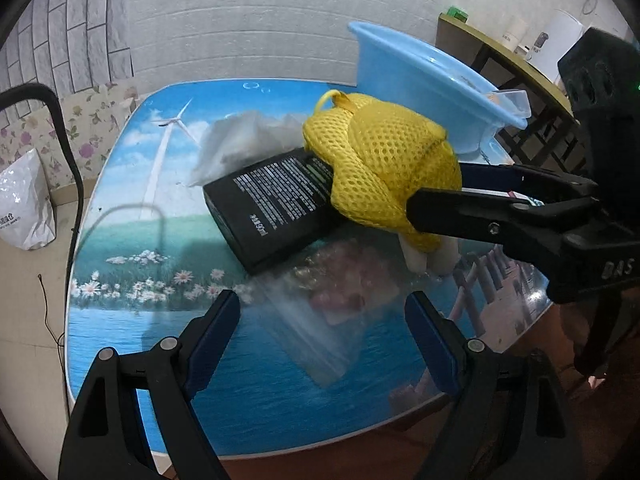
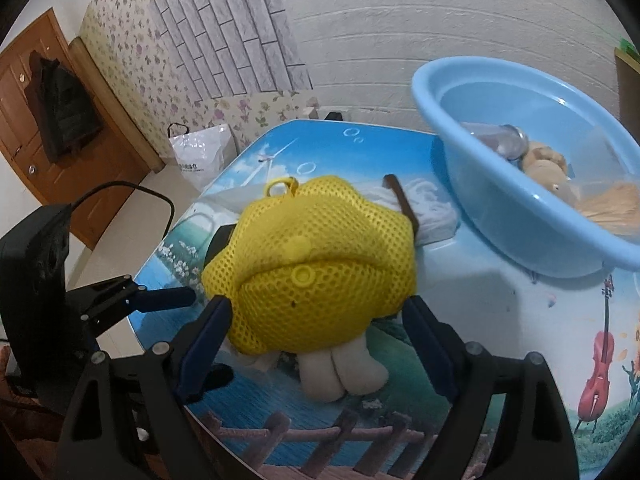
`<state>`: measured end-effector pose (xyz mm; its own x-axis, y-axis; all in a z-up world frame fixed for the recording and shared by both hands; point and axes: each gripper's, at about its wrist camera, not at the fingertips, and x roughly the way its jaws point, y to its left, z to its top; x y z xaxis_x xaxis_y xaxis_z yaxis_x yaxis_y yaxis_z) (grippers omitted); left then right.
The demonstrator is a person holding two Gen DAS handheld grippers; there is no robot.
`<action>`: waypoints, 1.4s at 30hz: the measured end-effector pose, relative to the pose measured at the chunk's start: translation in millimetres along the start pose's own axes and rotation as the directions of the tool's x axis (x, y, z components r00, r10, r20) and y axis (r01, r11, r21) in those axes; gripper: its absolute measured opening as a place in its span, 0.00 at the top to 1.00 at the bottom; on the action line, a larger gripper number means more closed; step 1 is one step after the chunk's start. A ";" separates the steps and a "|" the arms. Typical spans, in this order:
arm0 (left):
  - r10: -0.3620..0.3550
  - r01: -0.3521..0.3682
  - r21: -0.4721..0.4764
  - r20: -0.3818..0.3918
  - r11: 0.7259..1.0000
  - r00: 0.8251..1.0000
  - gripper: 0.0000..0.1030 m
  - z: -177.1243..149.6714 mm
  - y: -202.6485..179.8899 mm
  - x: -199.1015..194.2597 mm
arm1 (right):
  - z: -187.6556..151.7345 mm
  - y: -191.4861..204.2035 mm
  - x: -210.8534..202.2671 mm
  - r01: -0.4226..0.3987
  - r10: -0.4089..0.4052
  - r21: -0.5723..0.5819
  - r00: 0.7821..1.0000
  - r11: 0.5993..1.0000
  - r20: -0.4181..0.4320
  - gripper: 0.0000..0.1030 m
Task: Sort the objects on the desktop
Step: 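Lift the yellow plush with the right tool while the left tool grasps the clear food bag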
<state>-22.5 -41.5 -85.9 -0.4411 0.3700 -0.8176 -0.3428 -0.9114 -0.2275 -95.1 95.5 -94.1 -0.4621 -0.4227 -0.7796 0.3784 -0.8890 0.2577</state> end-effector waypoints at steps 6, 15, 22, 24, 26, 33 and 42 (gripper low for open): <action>0.030 -0.031 0.005 0.026 1.000 0.999 0.48 1.0 -3.1 -0.5 | -3.3 -5.4 -8.0 -0.029 0.029 0.000 1.000 1.000 0.010 0.49; 0.044 -0.044 -0.015 0.028 0.999 0.999 0.66 -3.3 0.2 -12.2 | -19.4 -14.8 -31.1 -0.026 0.027 -0.007 0.999 1.000 0.025 0.52; 0.112 -0.111 -0.042 0.023 0.993 0.993 0.66 -10.8 5.6 -23.1 | -37.3 -35.3 -58.8 0.061 -0.061 0.024 0.997 0.998 0.041 0.52; 0.121 -0.119 -0.051 0.020 0.992 0.993 0.66 -11.8 6.4 -23.4 | -40.2 -39.4 -64.0 0.098 -0.099 0.027 0.994 0.995 0.040 0.52; 0.129 -0.127 -0.062 0.016 0.990 0.992 0.65 -14.1 7.7 -23.1 | -44.1 -45.8 -70.6 0.125 -0.126 0.034 0.991 0.992 0.043 0.52; 0.176 -0.175 -0.056 0.010 0.983 0.984 0.60 -13.7 2.0 -19.2 | -52.8 -62.1 -74.9 0.168 -0.171 0.078 0.985 0.983 0.029 0.38; 0.208 -0.209 -0.081 -0.015 0.975 0.978 0.23 -13.5 2.9 -9.6 | -45.7 -61.5 -55.5 0.190 -0.191 0.061 0.982 0.980 0.011 0.17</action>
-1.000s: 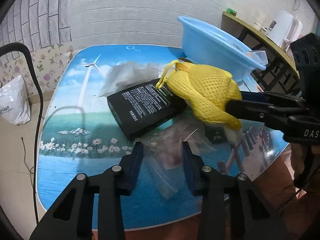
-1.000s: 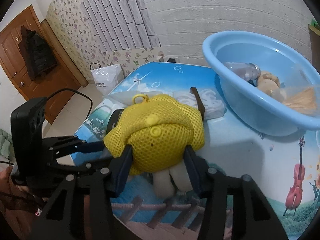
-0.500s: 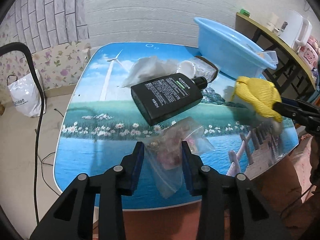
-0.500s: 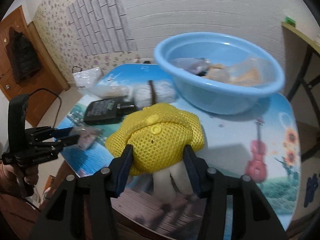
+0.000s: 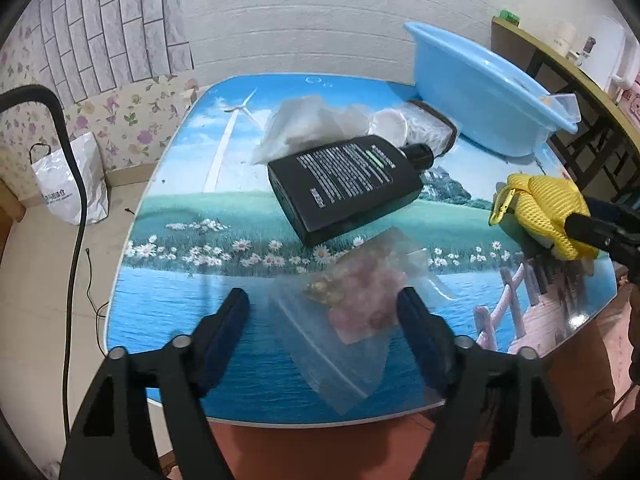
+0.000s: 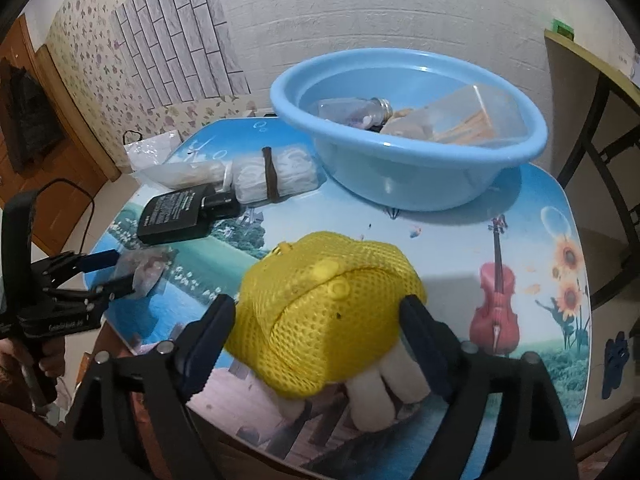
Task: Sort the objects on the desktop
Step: 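Lift the yellow plush with the right tool while the left tool grasps the clear food bag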
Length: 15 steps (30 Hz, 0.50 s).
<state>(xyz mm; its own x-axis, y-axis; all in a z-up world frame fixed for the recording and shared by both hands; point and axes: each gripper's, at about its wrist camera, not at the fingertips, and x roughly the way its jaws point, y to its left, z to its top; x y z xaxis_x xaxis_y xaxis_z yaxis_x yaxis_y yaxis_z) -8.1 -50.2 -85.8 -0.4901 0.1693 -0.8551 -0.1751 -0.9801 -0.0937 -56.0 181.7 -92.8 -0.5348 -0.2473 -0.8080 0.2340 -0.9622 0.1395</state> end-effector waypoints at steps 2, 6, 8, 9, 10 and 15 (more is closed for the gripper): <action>0.015 -0.015 0.019 0.001 1.000 1.000 0.20 -0.6 -4.2 1.9 | 1.2 0.0 3.6 0.018 -0.018 -0.011 1.000 1.000 0.001 0.16; 0.027 -0.027 0.043 0.007 0.999 1.000 0.14 0.2 -9.8 5.9 | 2.2 1.1 10.9 0.029 -0.029 -0.030 1.000 0.999 0.004 0.11; 0.039 -0.039 0.058 0.013 0.998 0.999 0.11 0.6 -13.0 8.8 | 2.4 2.0 14.4 0.037 -0.037 -0.038 0.999 0.999 0.005 0.08; 0.048 -0.049 0.067 0.017 0.997 0.999 0.10 0.8 -15.1 10.6 | 2.3 2.1 15.8 0.041 -0.041 -0.041 0.999 0.998 0.006 0.07; 0.051 -0.053 0.071 0.021 0.996 0.998 0.09 0.7 -15.7 11.5 | 2.1 2.4 17.1 0.040 -0.040 -0.043 0.999 0.998 0.007 0.05; 0.047 -0.050 0.069 0.044 0.996 0.998 0.08 1.3 -16.5 13.2 | 0.0 4.4 16.4 0.052 -0.051 -0.053 0.998 0.997 0.024 0.06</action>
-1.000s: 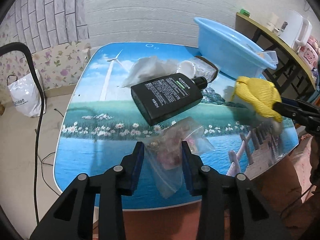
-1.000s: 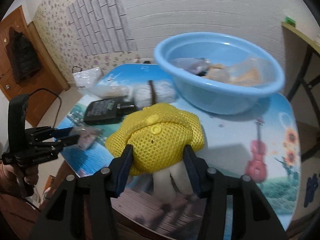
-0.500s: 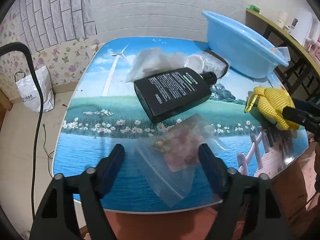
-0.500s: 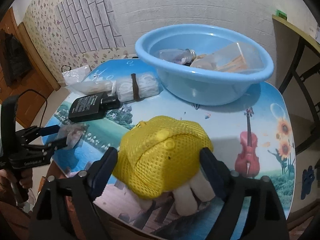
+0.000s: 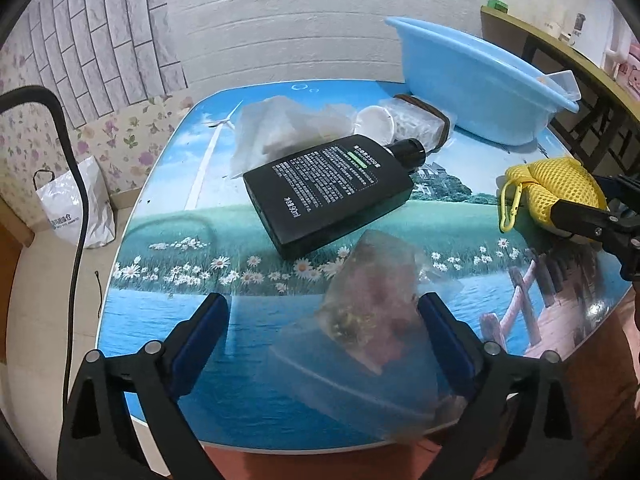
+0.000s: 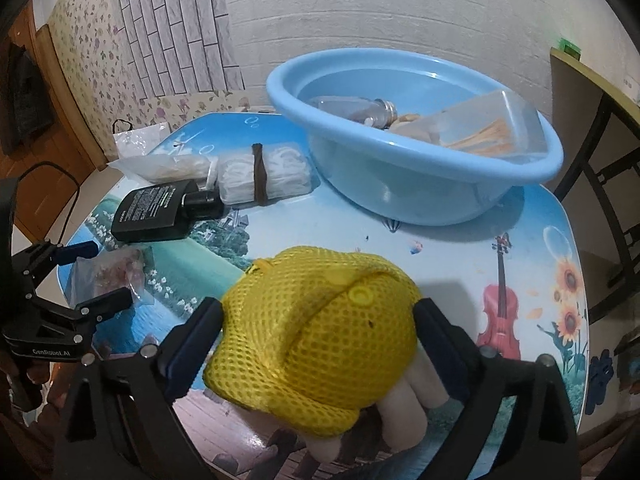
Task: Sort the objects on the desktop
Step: 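Lift the yellow plush with the right tool while the left tool grasps the clear food bag, then carry the plush and food bag into the blue basin and release them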
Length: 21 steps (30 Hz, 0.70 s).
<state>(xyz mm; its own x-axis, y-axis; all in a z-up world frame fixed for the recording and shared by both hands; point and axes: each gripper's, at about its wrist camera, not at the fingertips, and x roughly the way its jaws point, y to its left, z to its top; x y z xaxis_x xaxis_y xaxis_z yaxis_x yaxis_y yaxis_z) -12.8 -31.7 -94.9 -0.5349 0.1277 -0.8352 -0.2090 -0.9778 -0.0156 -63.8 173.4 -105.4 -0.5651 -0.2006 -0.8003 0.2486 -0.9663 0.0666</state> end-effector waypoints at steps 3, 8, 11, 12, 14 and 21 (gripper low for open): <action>-0.023 0.022 0.022 0.029 1.000 0.999 0.33 -1.0 -2.7 -6.3 | -0.6 -5.8 -1.9 -0.017 0.016 0.032 1.000 0.999 0.009 0.15; -0.051 0.050 0.026 0.023 0.998 0.998 0.59 -0.9 -7.8 -12.2 | -0.3 -8.8 -12.4 -0.035 0.033 0.048 0.999 0.998 0.029 0.27; -0.059 0.059 0.018 0.025 0.998 0.998 0.67 -0.9 -8.6 -17.0 | -0.1 -5.4 -24.8 -0.051 0.049 0.035 0.997 0.998 0.052 0.27; -0.060 0.060 0.016 0.032 0.998 0.998 0.67 -0.2 -8.8 -20.5 | 0.3 -3.6 -30.1 -0.060 0.058 0.028 0.996 0.998 0.062 0.28; -0.068 0.068 0.011 0.043 0.998 0.997 0.68 1.0 -9.3 -26.4 | 0.9 -0.1 -40.6 -0.069 0.068 0.012 0.994 0.998 0.080 0.28; -0.083 0.085 -0.019 0.094 0.996 0.992 0.70 10.8 -7.2 -49.1 | 6.7 2.2 -64.0 -0.089 0.088 0.006 0.989 0.996 0.121 0.28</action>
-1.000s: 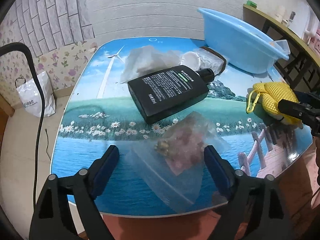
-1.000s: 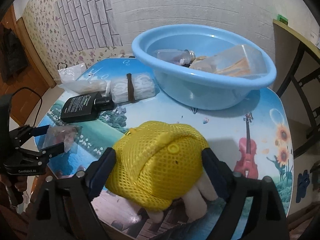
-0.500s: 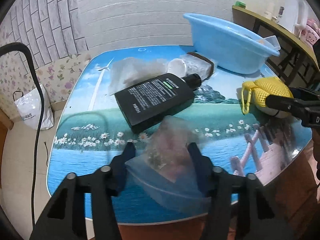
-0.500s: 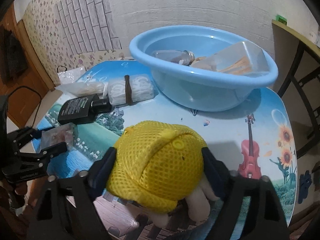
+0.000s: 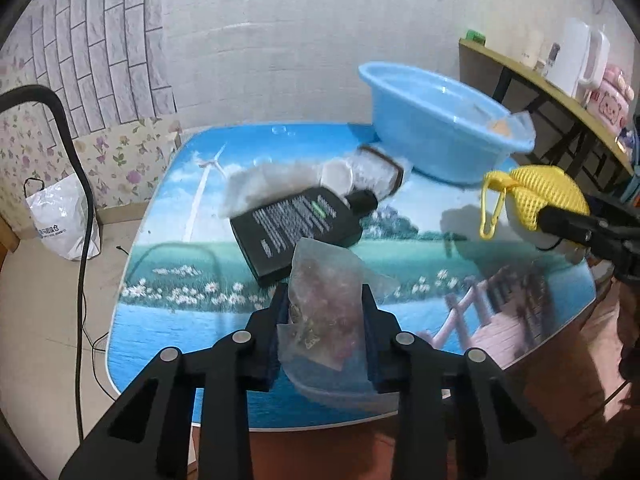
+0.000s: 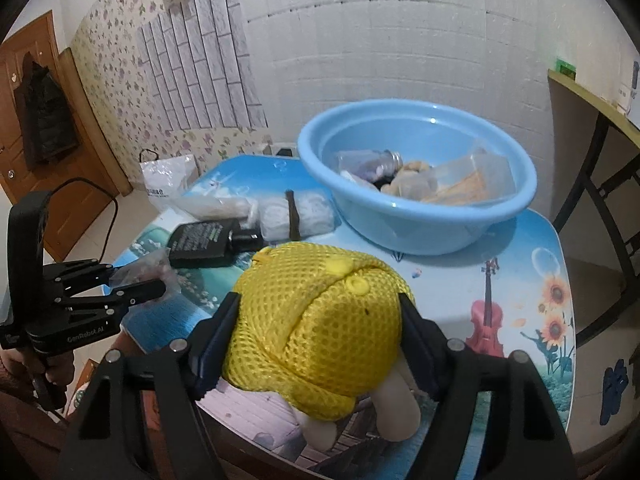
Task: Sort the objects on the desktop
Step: 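Carry the plush and food bag into the blue basin and release them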
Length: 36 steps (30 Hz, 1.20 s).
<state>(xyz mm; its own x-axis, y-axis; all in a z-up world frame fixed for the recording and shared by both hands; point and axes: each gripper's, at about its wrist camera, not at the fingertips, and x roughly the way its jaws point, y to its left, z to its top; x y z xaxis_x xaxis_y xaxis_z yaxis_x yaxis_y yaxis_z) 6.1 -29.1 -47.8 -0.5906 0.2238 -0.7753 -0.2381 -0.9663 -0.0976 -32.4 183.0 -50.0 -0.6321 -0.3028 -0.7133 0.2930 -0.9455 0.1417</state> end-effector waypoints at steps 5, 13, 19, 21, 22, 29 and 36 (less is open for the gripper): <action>0.001 0.000 -0.025 0.050 1.000 0.999 0.70 18.4 -0.9 -21.4 | 9.0 3.9 -13.5 -0.024 0.025 -0.006 0.999 1.000 0.033 0.28; -0.025 0.029 -0.034 0.113 0.999 0.993 0.70 51.8 -12.1 -44.4 | 28.7 9.9 -49.1 -0.056 0.061 -0.039 0.989 0.998 0.137 0.28; -0.044 0.045 -0.005 0.140 0.999 0.989 0.70 77.0 -28.8 -50.2 | 42.6 1.8 -59.9 -0.055 0.061 -0.034 0.981 0.998 0.184 0.28; -0.053 0.053 0.007 0.147 0.999 0.988 0.70 85.6 -34.5 -49.9 | 49.1 -2.9 -62.7 -0.054 0.060 -0.033 0.978 0.998 0.202 0.28; -0.058 0.056 0.013 0.148 0.998 0.987 0.70 90.4 -37.5 -49.1 | 53.7 -6.6 -64.0 -0.050 0.056 -0.030 0.975 0.998 0.213 0.28; -0.081 0.072 0.066 0.160 0.995 0.984 0.70 130.3 -64.1 -30.5 | 83.7 -36.3 -53.4 -0.017 0.019 -0.012 0.972 1.000 0.235 0.28; -0.110 0.097 0.101 0.140 0.990 0.984 0.70 165.7 -87.0 5.4 | 102.0 -74.0 -23.0 0.010 -0.014 0.023 0.980 1.000 0.199 0.28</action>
<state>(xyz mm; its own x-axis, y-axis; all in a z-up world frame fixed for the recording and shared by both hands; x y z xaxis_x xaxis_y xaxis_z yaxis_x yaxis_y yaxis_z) -104.1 77.2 59.8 -0.6628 0.3447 -0.6648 -0.3707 -0.9224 -0.1087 -112.7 247.7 25.9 -0.7665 -0.3072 -0.5640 0.2702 -0.9509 0.1508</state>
